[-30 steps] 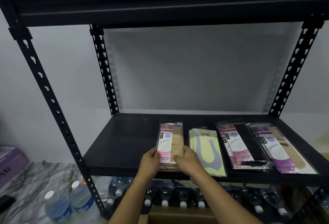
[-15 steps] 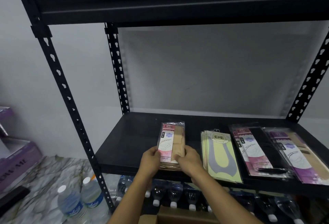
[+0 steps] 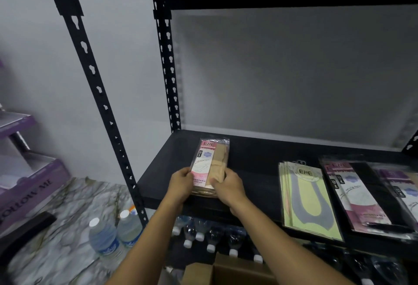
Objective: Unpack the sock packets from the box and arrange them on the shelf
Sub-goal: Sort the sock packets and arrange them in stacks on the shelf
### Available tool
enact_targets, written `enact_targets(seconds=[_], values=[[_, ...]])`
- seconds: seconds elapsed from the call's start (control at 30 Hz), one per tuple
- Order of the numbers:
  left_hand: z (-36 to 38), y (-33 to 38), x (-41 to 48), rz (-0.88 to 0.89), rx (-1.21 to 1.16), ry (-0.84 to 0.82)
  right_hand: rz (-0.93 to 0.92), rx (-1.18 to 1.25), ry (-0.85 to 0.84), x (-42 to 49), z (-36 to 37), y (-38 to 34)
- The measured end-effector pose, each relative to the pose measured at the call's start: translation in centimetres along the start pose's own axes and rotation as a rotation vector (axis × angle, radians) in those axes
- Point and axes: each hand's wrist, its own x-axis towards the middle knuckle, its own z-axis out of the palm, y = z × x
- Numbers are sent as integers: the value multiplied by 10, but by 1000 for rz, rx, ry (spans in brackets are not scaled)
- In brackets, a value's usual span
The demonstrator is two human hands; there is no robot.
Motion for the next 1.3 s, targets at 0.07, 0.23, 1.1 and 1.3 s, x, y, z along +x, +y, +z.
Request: enact_targets(seconds=[0.07, 0.23, 1.1, 1.3], values=[[-6, 1, 7, -7, 0, 20, -3, -2, -8, 5, 7, -4], [-16, 1, 21, -1, -12, 47, -14, -26, -12, 16, 21, -12], [11, 36, -19, 367, 159, 290, -19, 108, 36, -10, -52, -5], [89, 26, -52, 336, 110, -20, -12, -34, 253, -43, -136, 40]])
